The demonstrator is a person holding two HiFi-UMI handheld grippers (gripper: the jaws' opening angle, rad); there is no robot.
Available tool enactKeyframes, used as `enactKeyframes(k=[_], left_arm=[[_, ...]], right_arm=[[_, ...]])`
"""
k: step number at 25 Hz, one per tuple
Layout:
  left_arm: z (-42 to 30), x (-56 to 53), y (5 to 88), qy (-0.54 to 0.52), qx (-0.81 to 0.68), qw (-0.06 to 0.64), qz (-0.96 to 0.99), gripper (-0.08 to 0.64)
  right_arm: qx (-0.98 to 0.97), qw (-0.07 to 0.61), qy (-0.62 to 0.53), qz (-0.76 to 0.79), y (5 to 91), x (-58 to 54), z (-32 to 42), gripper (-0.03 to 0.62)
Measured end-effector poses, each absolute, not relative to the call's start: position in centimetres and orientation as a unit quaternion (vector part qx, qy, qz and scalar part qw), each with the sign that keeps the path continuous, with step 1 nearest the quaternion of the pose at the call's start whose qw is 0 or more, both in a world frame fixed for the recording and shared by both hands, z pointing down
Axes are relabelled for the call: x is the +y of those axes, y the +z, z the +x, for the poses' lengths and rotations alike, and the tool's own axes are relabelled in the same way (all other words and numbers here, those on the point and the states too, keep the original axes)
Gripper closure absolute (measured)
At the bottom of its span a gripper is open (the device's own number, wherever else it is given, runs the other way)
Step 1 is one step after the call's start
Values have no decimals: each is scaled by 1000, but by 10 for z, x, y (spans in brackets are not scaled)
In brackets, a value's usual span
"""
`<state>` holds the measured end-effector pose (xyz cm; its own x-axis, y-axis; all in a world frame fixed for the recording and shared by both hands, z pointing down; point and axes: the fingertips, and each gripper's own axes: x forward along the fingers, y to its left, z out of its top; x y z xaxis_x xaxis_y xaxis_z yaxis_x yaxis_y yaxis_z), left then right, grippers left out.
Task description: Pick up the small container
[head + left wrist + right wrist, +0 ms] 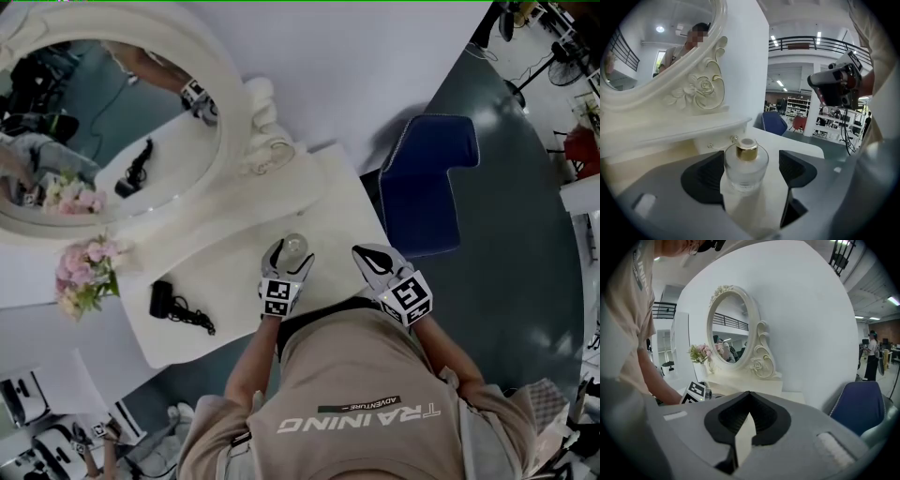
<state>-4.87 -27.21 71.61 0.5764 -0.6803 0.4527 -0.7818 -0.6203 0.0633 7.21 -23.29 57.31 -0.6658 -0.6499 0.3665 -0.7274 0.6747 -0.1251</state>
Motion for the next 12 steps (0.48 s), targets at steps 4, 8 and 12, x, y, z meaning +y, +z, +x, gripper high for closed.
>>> enactKeyframes(k=[4, 8, 12], left_arm=[[-44, -280, 726, 186, -423, 124, 878, 176], [-39, -287, 736, 190, -424, 124, 877, 184], [-37, -295, 740, 189, -430, 121, 874, 193]], right_arm=[[-901, 154, 135, 382, 575, -235, 76, 589], [-898, 159, 140, 384, 577, -237, 80, 589], [-896, 165, 144, 387, 580, -240, 82, 589]])
